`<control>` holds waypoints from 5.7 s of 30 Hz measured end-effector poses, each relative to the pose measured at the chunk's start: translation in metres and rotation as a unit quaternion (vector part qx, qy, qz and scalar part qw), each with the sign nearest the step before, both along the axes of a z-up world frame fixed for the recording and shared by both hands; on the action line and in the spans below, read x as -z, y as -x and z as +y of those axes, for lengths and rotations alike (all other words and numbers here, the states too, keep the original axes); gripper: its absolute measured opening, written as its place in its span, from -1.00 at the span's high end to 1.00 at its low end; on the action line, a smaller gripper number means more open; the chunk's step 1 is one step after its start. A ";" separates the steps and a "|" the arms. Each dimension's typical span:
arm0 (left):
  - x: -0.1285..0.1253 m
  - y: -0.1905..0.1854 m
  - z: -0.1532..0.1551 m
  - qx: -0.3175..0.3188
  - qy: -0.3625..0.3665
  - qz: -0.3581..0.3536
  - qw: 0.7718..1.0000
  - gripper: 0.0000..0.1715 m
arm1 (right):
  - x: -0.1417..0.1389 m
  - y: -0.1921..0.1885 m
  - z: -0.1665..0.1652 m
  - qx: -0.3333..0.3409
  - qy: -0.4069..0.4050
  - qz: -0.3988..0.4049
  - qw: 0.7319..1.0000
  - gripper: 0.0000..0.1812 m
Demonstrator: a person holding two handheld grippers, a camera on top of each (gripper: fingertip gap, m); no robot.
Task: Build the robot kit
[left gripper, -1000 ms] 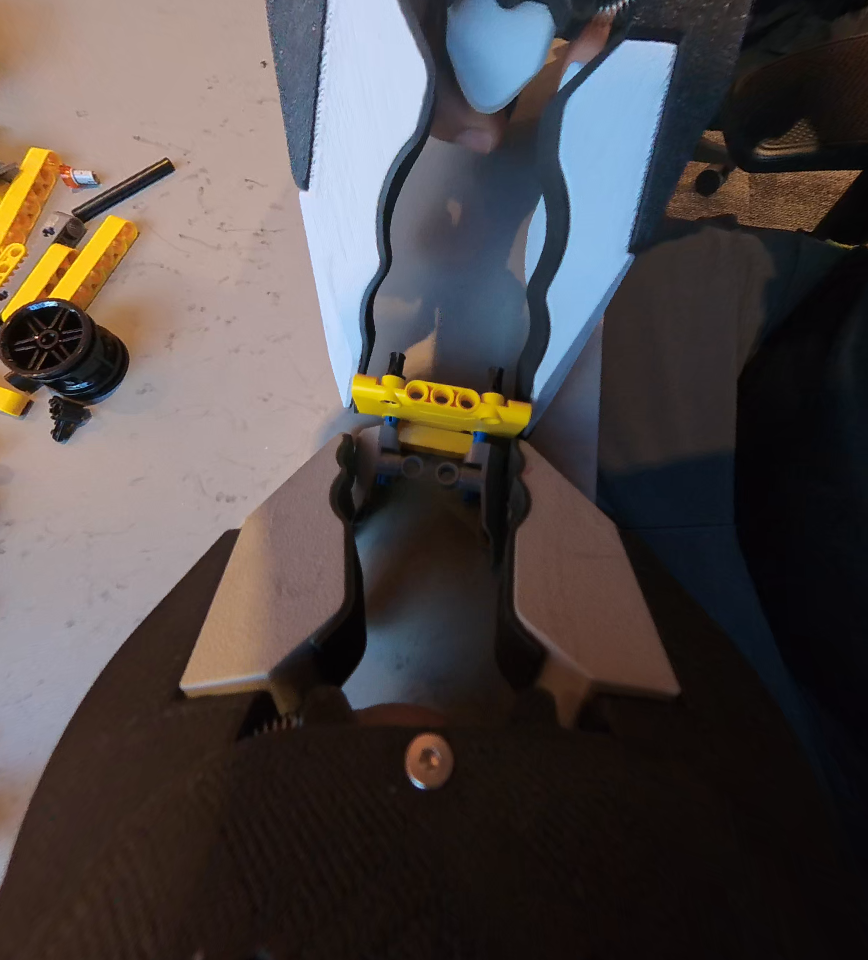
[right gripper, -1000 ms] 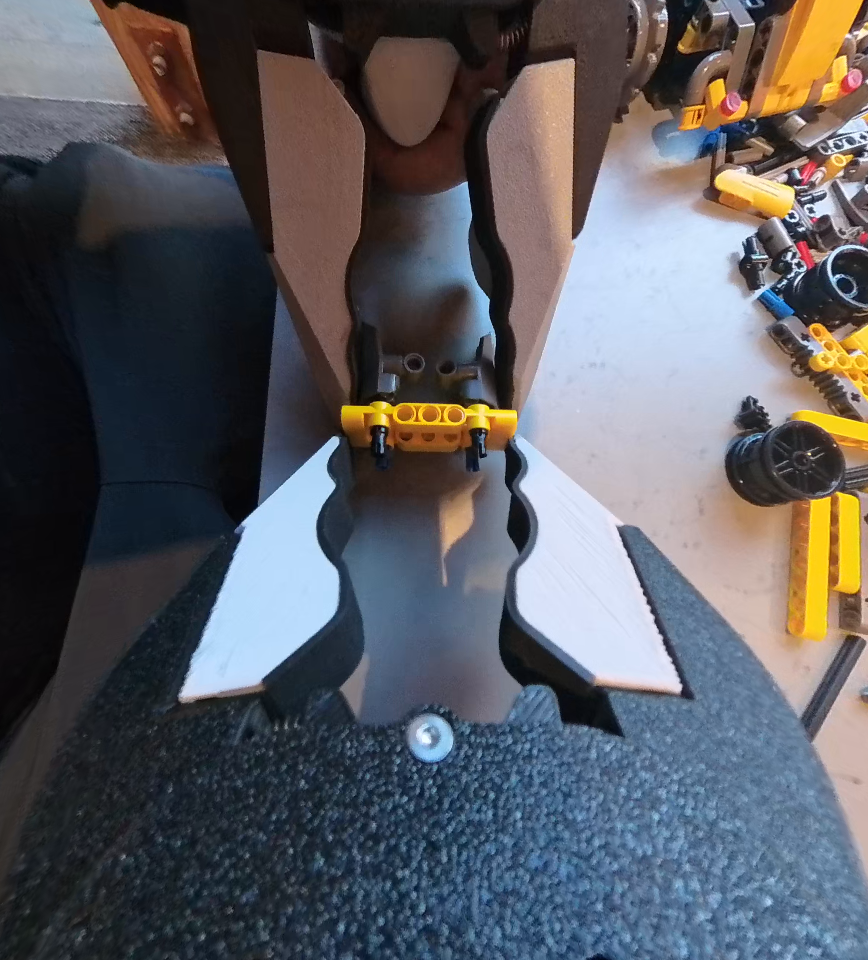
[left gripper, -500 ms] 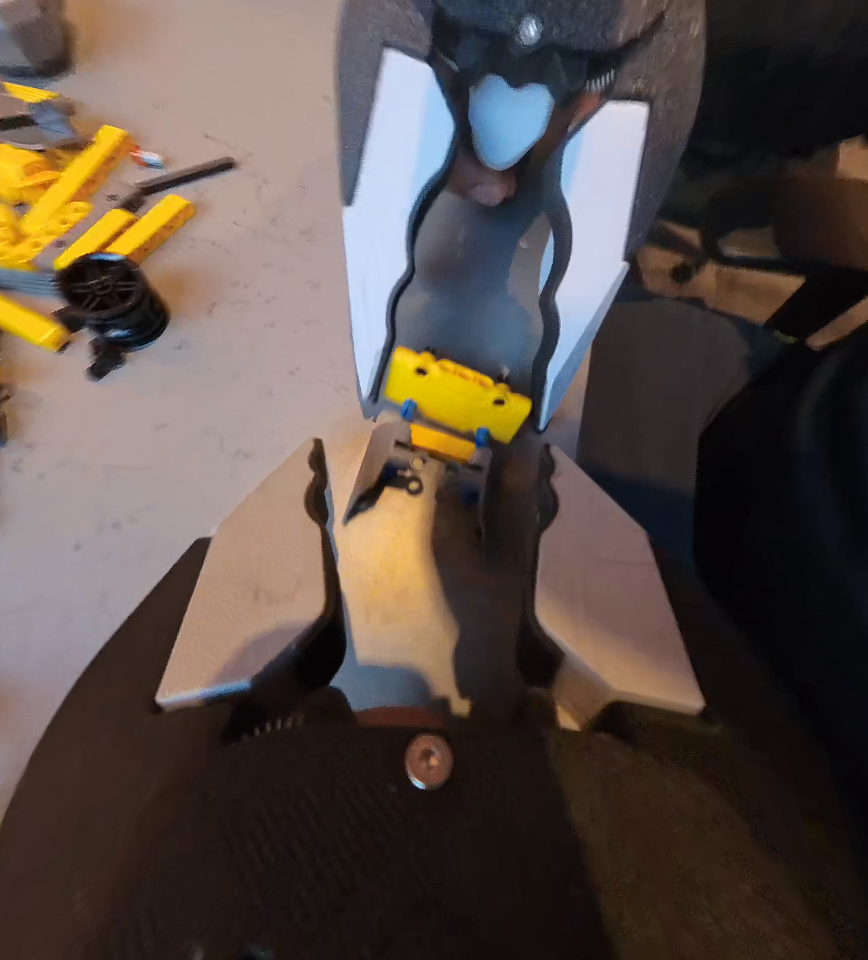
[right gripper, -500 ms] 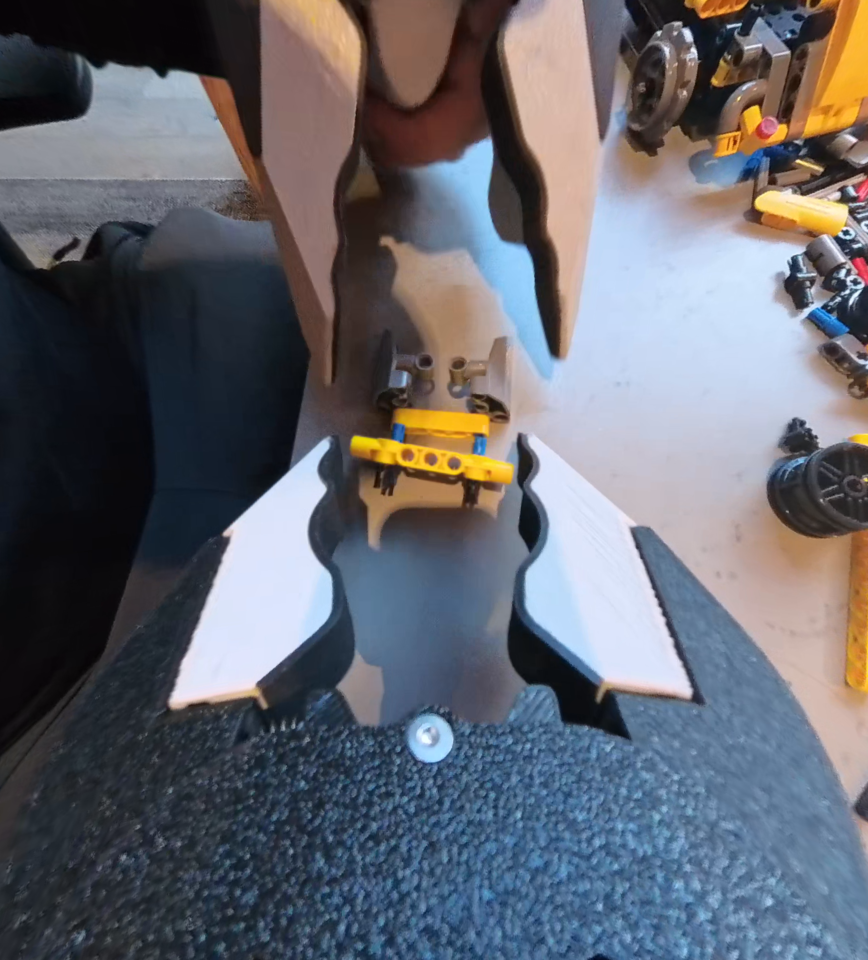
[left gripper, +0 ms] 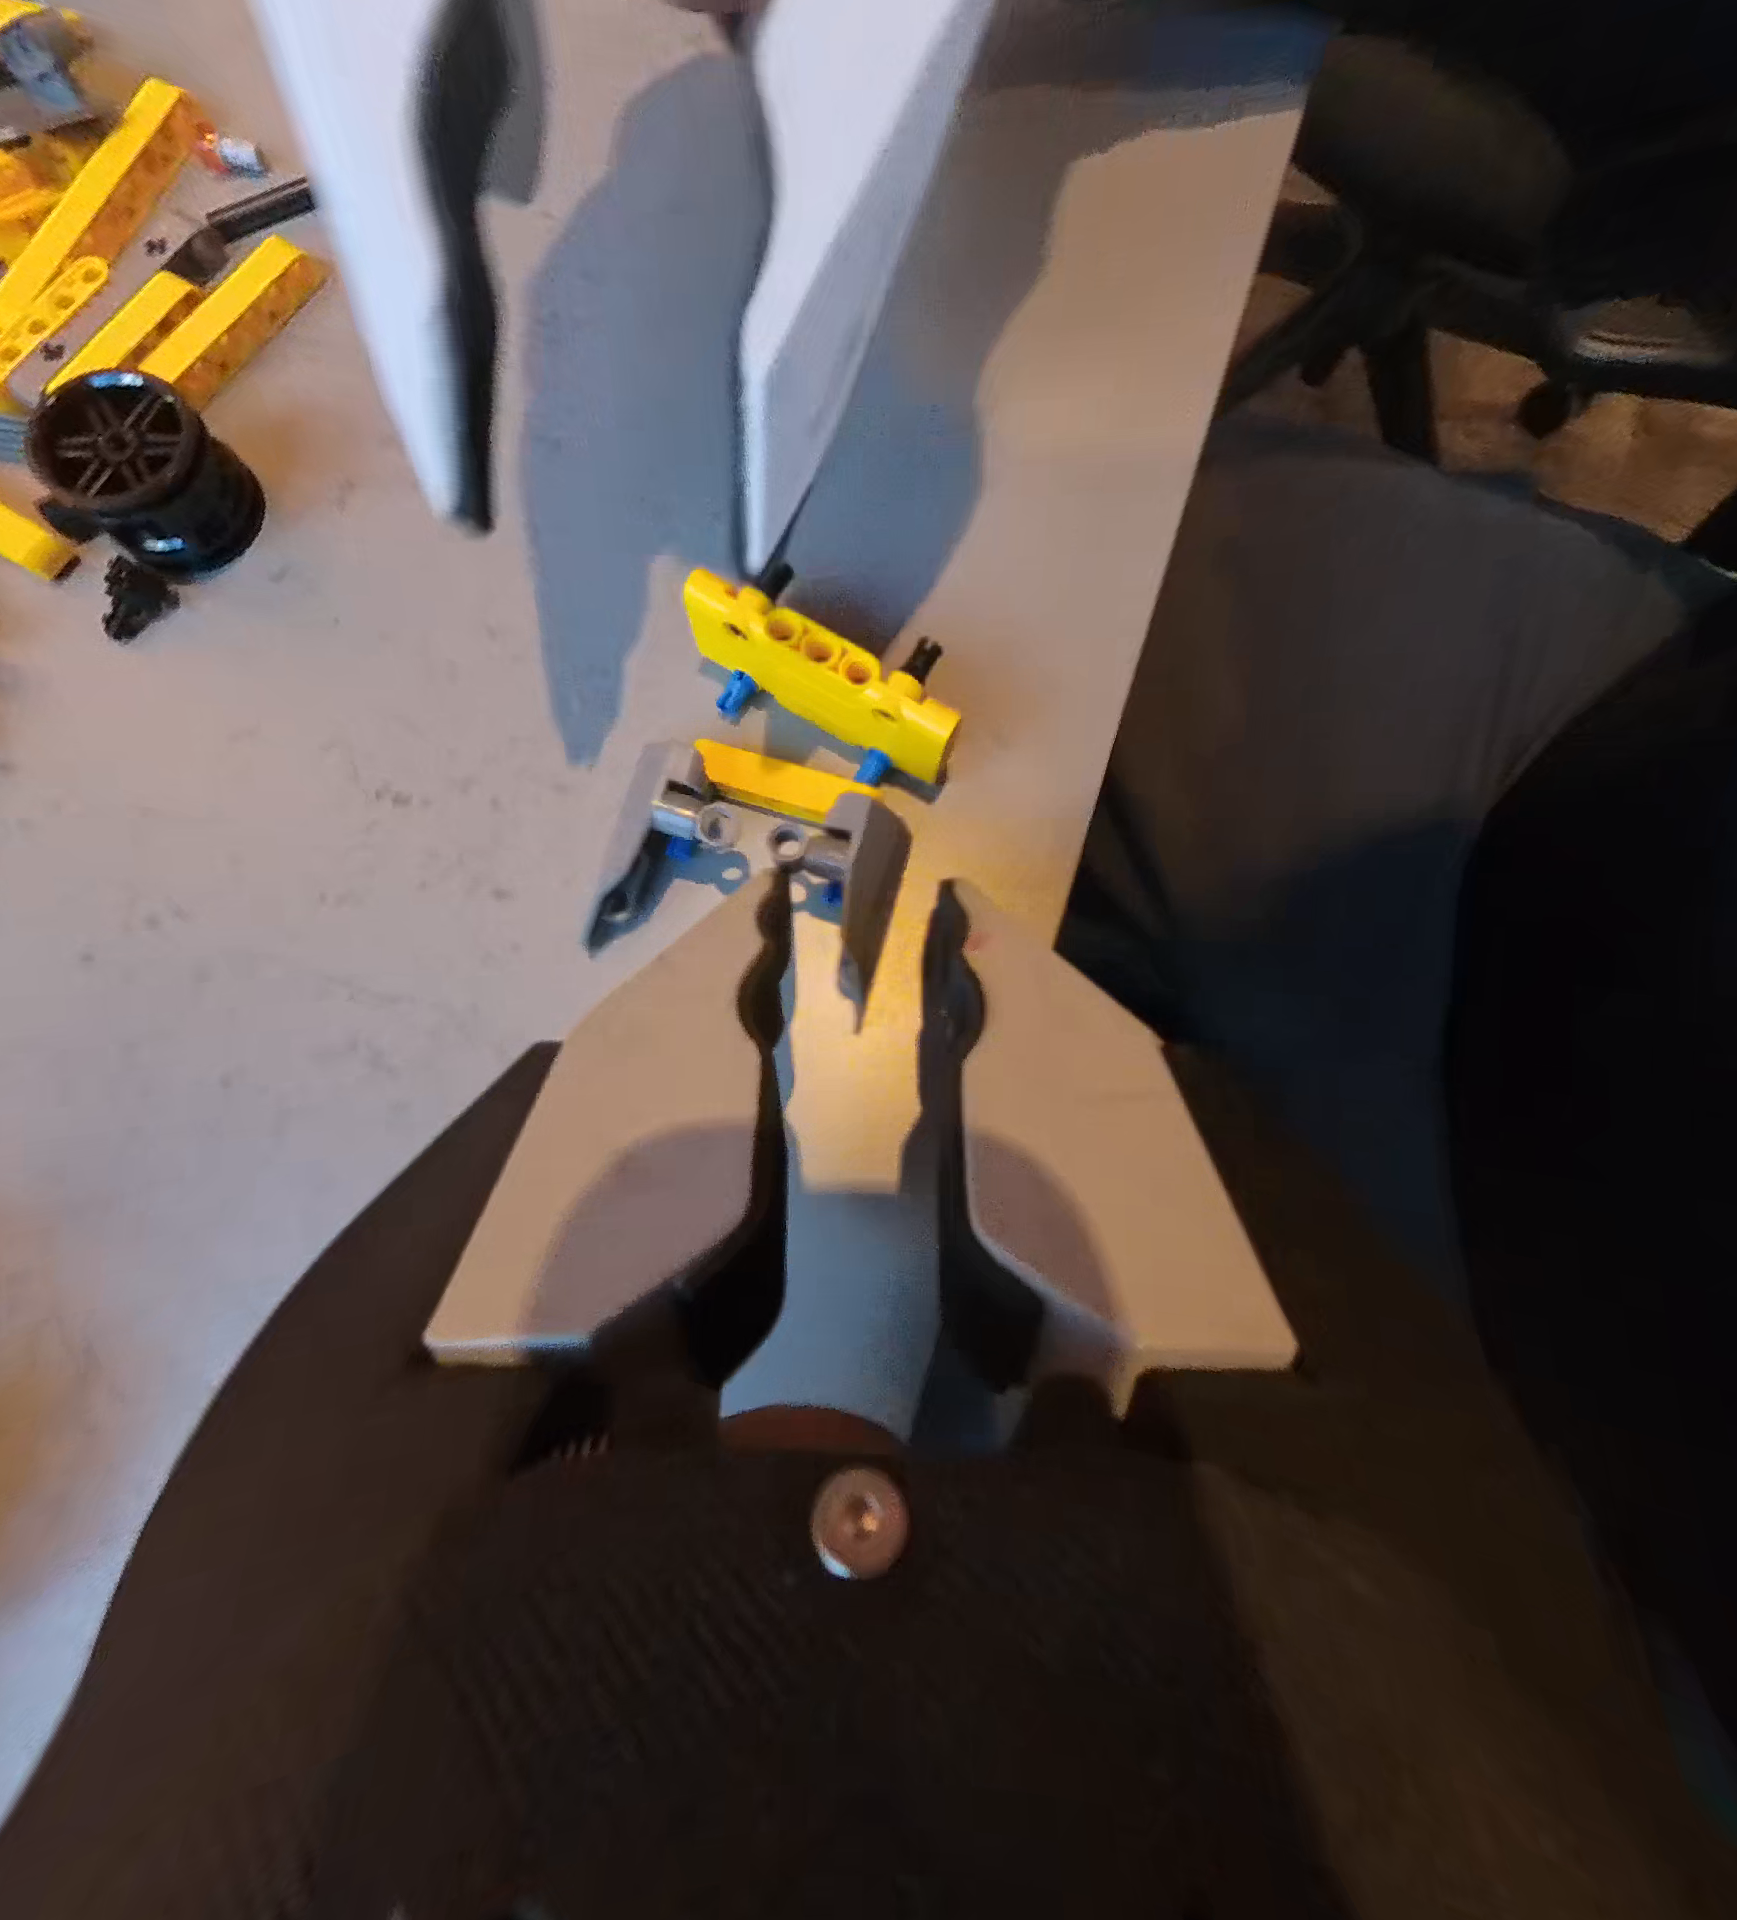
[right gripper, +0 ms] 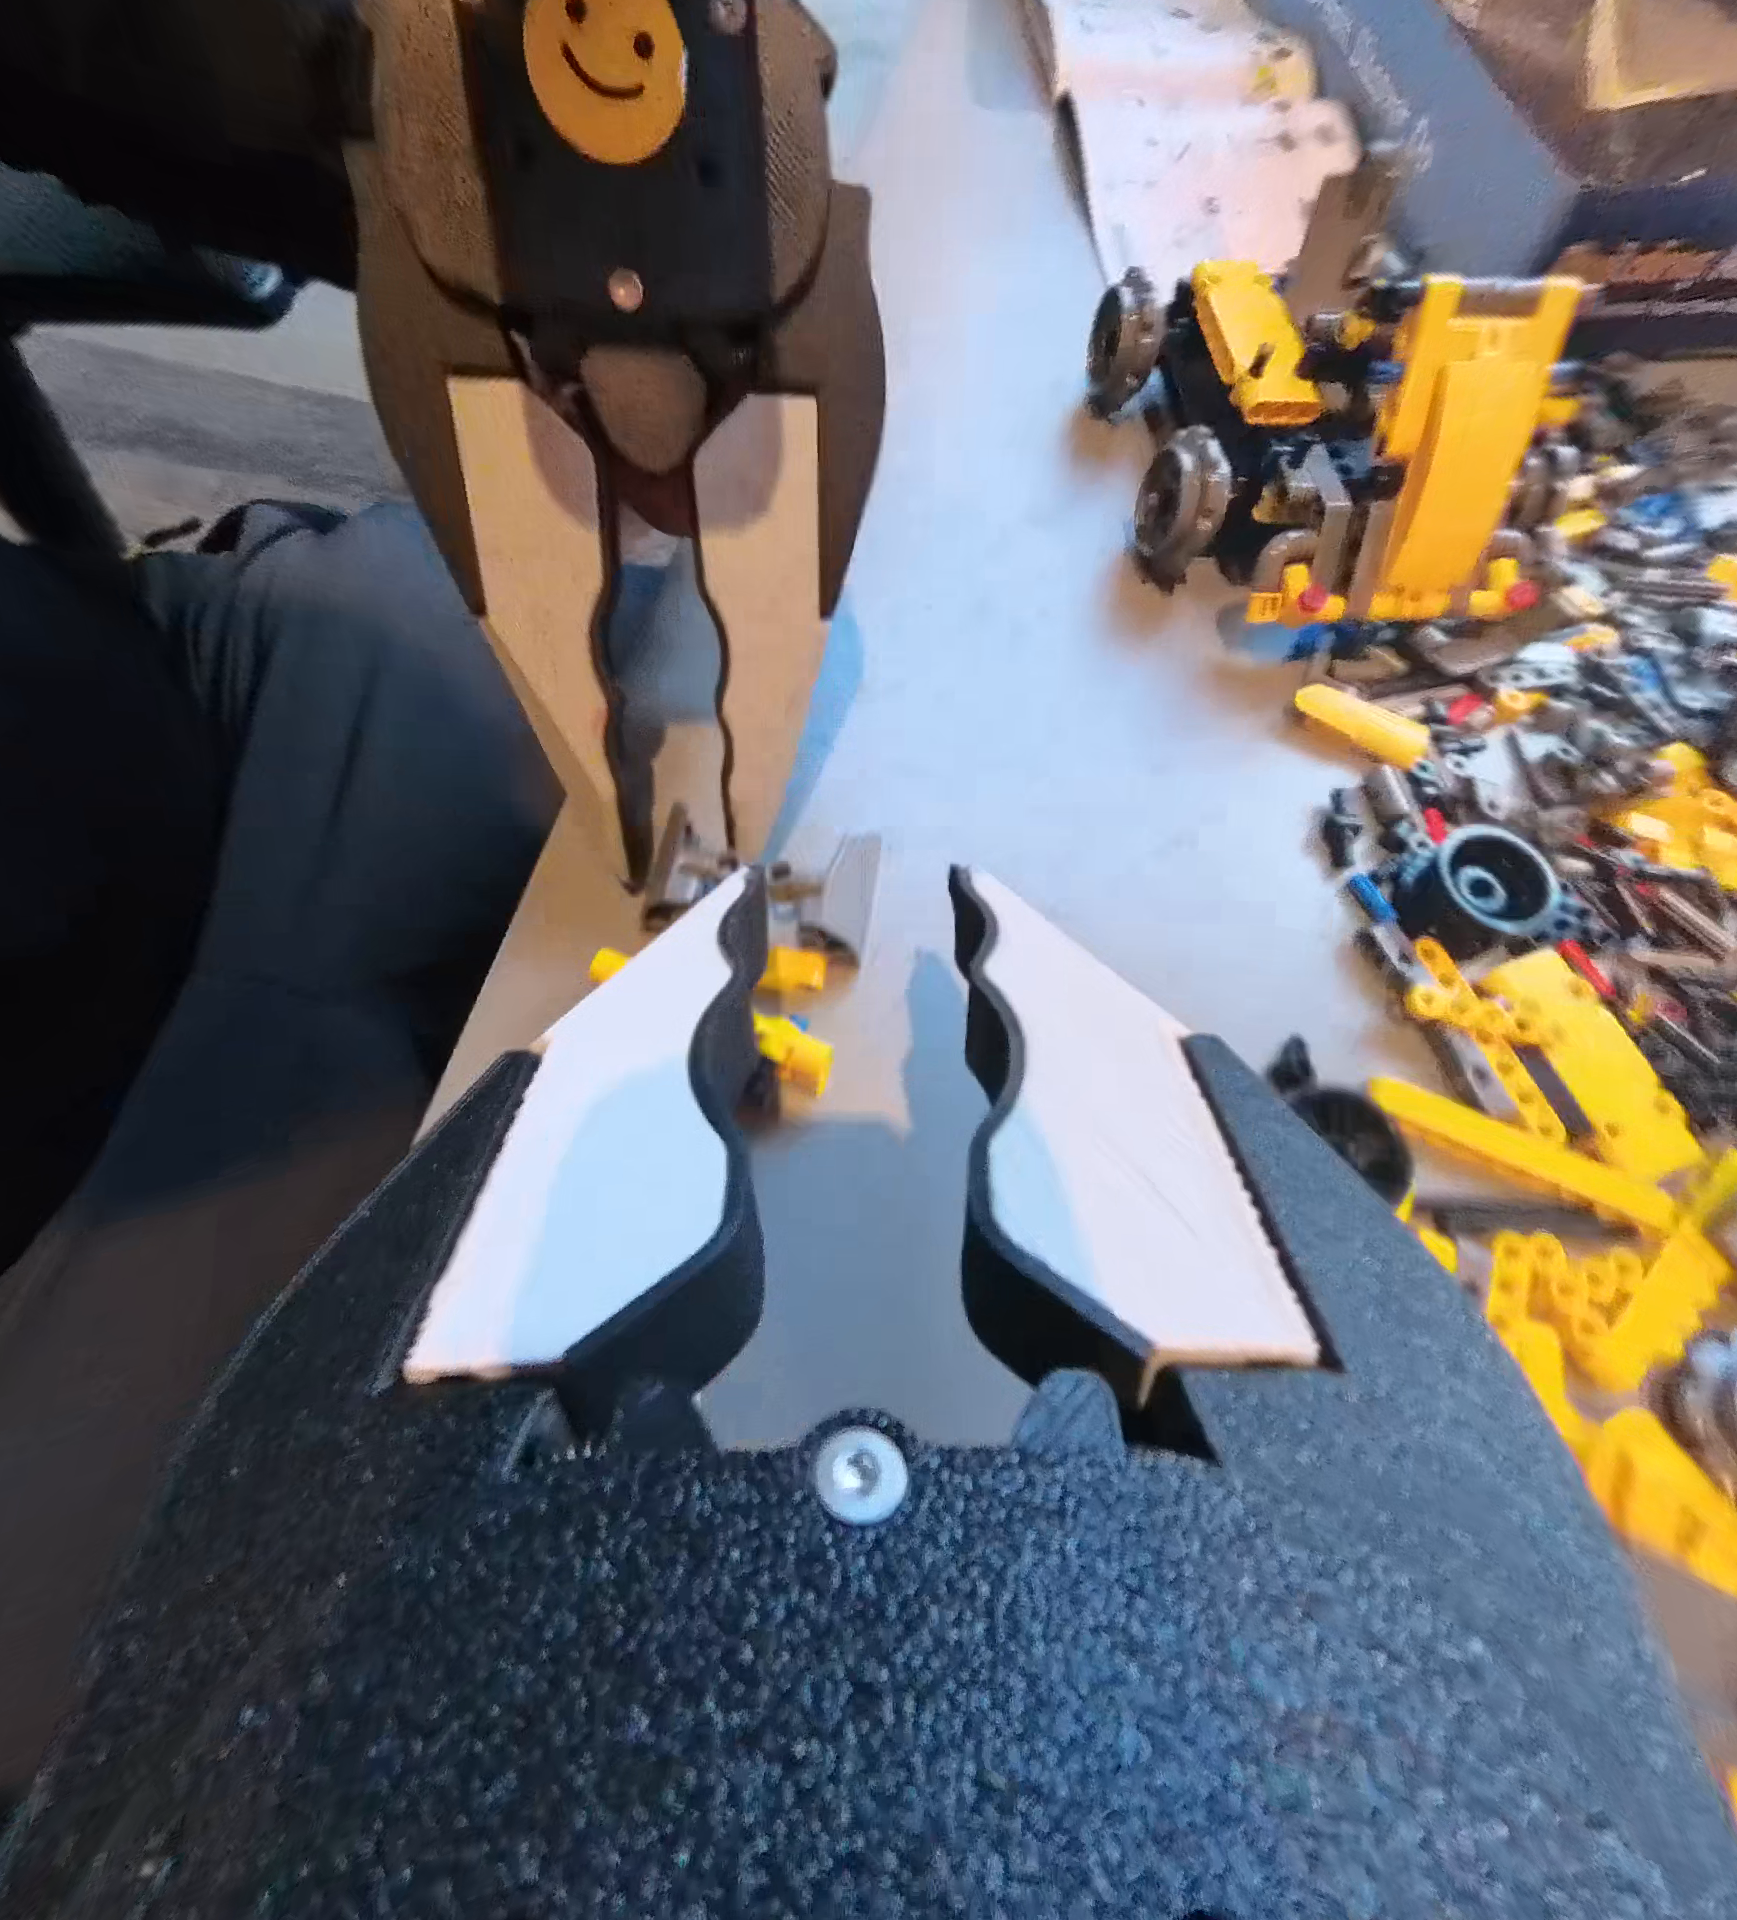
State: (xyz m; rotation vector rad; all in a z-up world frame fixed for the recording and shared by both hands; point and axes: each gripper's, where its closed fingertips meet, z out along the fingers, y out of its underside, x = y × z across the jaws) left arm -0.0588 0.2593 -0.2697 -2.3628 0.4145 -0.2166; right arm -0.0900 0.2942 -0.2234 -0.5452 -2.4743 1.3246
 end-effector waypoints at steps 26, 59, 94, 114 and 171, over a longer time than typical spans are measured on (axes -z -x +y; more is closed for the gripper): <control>-0.054 0.007 -0.049 0.471 -0.053 -0.216 0.854 1.00 | -0.021 -0.001 -0.040 -0.284 0.164 -0.197 0.924 0.57; -0.007 0.040 -0.024 0.242 0.015 -0.138 0.960 0.96 | 0.031 0.010 -0.020 -0.174 0.045 -0.204 0.962 0.57; 0.005 0.026 -0.026 0.399 0.070 0.017 0.914 0.91 | 0.046 0.000 -0.016 -0.228 -0.054 -0.117 0.965 0.71; 0.004 0.031 -0.022 0.381 0.036 -0.008 0.924 0.91 | 0.051 -0.002 -0.022 -0.242 -0.063 -0.112 0.962 0.63; -0.028 0.047 0.011 0.137 -0.001 0.023 0.990 0.46 | 0.007 -0.014 0.012 0.183 0.035 -0.101 0.977 0.50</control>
